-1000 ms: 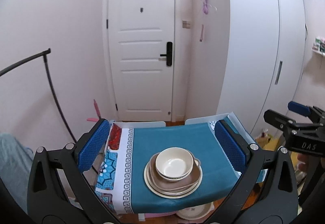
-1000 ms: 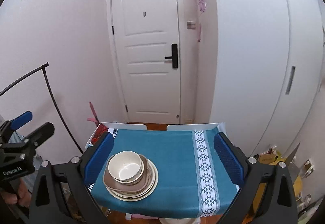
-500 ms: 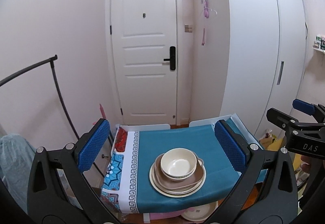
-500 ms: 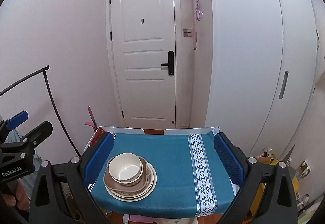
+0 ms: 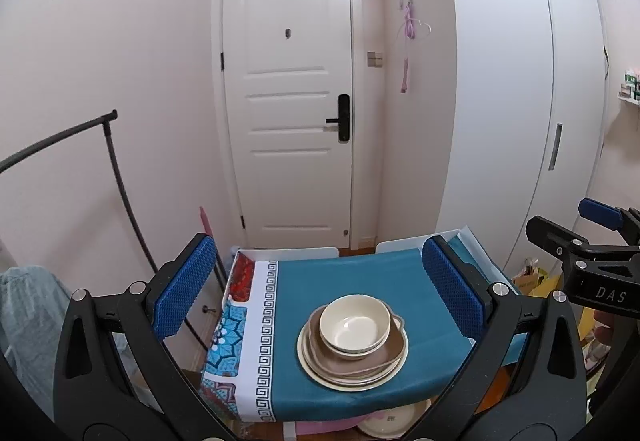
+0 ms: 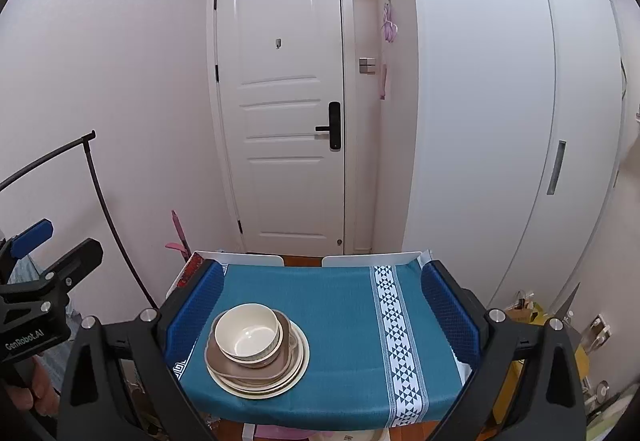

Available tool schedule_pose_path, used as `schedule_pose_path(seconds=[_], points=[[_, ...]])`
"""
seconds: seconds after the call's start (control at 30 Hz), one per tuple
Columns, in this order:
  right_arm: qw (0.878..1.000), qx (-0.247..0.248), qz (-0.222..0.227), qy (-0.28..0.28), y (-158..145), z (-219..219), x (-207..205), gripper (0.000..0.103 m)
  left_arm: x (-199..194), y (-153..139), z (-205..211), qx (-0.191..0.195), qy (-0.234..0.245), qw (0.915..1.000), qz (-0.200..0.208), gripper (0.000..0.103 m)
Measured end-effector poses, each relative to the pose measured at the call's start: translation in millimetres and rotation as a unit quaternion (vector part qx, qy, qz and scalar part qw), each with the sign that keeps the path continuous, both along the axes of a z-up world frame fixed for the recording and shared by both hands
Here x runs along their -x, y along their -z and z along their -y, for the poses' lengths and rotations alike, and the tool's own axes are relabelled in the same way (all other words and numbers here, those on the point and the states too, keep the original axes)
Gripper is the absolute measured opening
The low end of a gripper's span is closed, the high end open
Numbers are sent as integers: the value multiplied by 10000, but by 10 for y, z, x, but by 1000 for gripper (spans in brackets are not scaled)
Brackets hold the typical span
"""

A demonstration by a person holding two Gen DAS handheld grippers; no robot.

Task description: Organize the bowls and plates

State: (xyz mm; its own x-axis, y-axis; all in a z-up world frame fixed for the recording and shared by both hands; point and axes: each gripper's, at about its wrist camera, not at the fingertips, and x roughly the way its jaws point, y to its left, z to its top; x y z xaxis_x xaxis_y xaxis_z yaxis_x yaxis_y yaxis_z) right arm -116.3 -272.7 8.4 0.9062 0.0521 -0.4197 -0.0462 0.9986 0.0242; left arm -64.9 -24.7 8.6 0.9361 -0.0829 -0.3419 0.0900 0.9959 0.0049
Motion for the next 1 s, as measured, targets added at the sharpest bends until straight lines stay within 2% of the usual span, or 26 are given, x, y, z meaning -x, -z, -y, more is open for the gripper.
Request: schedule_pose_path(seconds=[0.27,1.0], points=[[10000,21,-27,35,-13,-12,-12,98,-19,-3,-28,51,-24,10000,1,103],[10000,-36,-7,58,27,-41,-128,98,-122,-24,8,-102,-193,9997,61,103]])
